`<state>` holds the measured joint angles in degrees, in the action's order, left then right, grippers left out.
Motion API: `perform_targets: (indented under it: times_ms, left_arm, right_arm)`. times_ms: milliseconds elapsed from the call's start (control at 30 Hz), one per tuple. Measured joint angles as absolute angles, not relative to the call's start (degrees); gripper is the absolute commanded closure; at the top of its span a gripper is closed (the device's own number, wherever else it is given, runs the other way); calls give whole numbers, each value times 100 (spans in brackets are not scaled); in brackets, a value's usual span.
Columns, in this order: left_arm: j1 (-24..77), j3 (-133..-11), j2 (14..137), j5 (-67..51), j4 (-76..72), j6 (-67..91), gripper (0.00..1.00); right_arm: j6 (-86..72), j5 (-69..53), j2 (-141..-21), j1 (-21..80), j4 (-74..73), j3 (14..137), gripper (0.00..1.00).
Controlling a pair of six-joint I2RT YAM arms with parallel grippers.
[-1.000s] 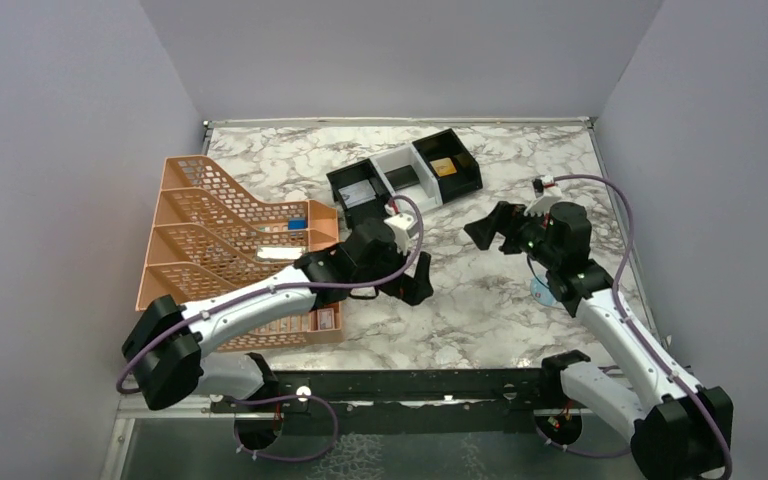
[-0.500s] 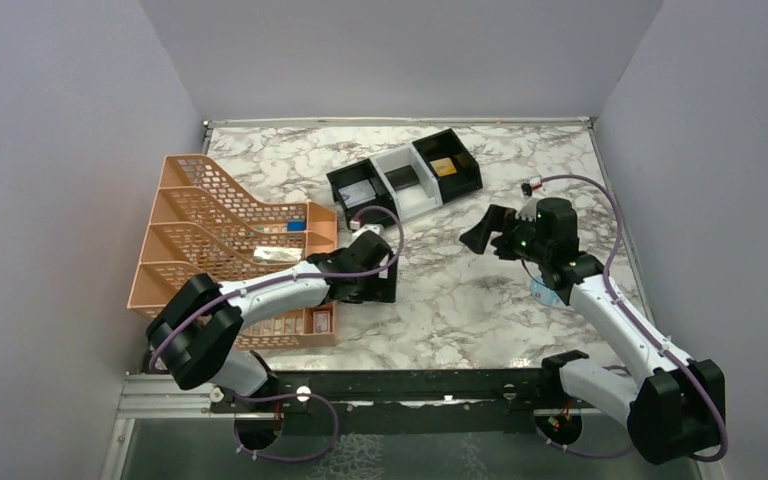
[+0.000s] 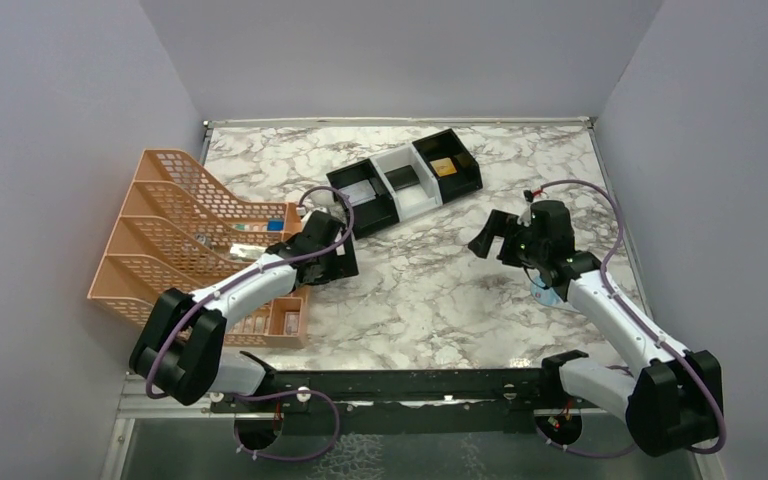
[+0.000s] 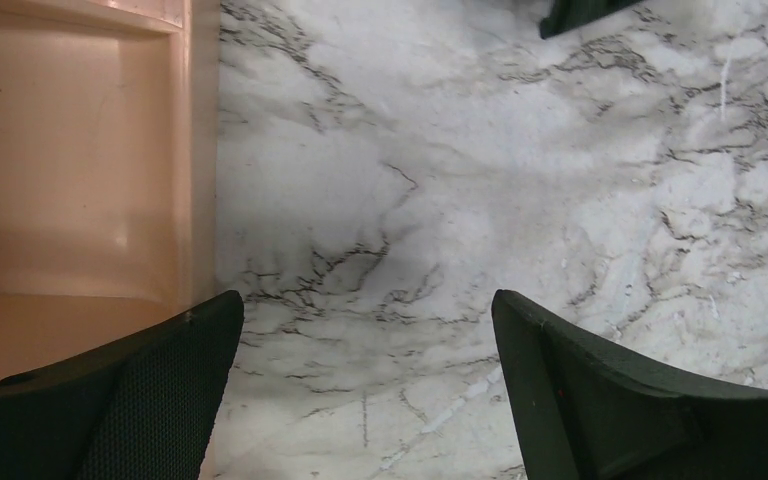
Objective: Take the credit cards out of the card holder
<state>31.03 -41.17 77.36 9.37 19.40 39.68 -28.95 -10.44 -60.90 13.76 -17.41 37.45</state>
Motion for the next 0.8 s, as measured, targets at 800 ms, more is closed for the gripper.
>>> perform_targets:
  times_ms: [800]
  left_arm:
    - [2445,-4123,6864,34,1898,2945,1]
  right_arm:
    - [-3083,1509,-7524,1352,-2611,4696,1]
